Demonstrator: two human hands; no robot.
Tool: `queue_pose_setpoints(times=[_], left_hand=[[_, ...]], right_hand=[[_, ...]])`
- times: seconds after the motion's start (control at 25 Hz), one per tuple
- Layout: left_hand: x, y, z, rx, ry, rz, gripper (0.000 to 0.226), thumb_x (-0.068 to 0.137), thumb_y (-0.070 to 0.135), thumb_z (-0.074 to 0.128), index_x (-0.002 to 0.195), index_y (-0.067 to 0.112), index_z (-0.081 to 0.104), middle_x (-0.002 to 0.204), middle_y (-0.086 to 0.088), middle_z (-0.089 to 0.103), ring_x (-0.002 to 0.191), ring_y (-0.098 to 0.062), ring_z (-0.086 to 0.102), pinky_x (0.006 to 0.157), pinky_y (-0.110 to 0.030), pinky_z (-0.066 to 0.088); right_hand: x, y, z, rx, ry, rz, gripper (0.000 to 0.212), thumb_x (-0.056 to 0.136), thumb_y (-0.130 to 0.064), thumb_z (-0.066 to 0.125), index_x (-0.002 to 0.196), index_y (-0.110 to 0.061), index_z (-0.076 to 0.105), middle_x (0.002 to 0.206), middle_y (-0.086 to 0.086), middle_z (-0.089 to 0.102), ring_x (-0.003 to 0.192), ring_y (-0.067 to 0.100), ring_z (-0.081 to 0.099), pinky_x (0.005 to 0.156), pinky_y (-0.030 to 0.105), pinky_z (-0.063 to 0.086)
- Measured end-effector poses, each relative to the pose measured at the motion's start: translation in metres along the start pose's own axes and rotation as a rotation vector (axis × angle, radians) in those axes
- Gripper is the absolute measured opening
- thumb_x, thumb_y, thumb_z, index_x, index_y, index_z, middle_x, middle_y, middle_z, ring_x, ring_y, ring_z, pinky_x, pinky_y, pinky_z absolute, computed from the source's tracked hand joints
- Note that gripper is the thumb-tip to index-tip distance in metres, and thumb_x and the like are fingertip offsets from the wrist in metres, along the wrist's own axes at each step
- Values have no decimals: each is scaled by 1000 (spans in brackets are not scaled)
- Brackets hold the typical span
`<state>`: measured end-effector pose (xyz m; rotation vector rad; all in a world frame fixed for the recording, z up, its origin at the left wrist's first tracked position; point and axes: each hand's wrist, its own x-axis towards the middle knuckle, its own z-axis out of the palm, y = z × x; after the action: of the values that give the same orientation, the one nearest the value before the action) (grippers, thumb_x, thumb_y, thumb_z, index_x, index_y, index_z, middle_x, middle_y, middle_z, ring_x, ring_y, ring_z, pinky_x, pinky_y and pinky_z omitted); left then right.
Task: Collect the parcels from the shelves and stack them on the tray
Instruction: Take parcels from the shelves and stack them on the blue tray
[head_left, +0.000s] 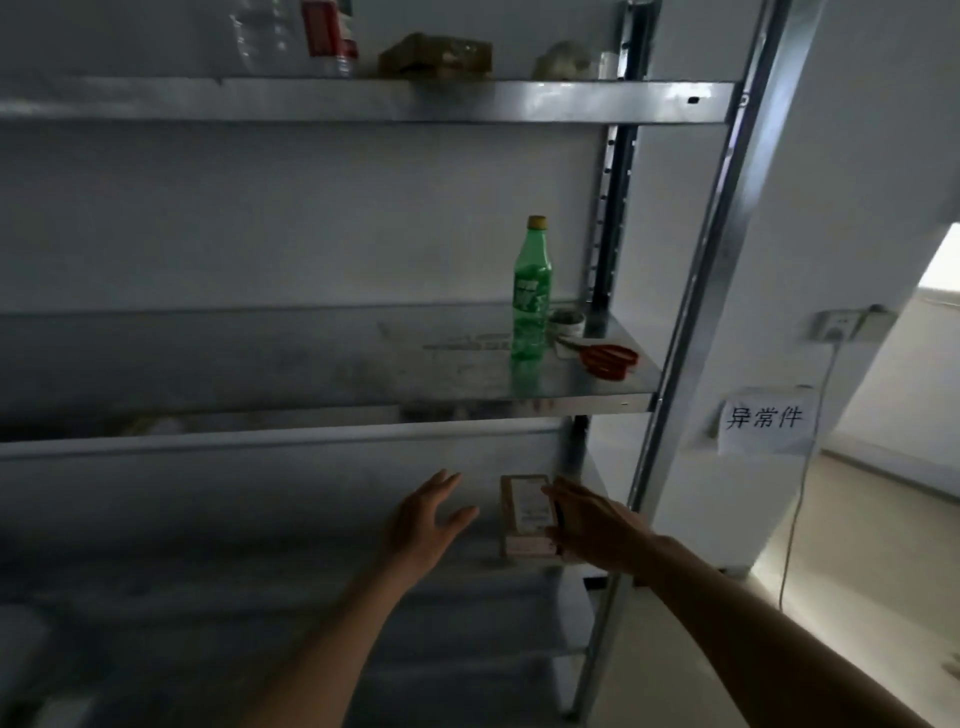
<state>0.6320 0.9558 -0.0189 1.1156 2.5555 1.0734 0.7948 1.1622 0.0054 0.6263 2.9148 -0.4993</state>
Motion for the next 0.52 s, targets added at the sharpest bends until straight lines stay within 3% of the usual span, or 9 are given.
queue_pose_setpoints(times=[0.08, 0.24, 0.52], left_hand=[[18, 13, 35, -36, -15, -25, 59, 95, 42, 59, 148, 24, 41, 159, 2, 29, 145, -14, 28, 115, -24, 23], [45, 12, 80, -74, -77, -74, 58, 96, 43, 57, 148, 24, 40, 161, 1, 25, 147, -12, 23, 111, -18, 18], [94, -36, 140, 20, -161, -94, 59, 96, 54, 47, 150, 33, 35, 162, 6, 21, 147, -13, 22, 114, -29, 23]], right_hand=[[6, 32, -5, 45, -26, 10, 63, 95, -50, 56, 149, -39, 27, 150, -3, 42, 121, 20, 56, 98, 38, 52], [21, 68, 3, 49, -9, 12, 61, 96, -36, 60, 149, -29, 30, 147, 0, 47, 124, 21, 56, 98, 32, 48], [75, 98, 34, 70, -12, 38, 61, 99, -37, 58, 152, -29, 28, 151, 1, 43, 131, 22, 50, 100, 31, 44]])
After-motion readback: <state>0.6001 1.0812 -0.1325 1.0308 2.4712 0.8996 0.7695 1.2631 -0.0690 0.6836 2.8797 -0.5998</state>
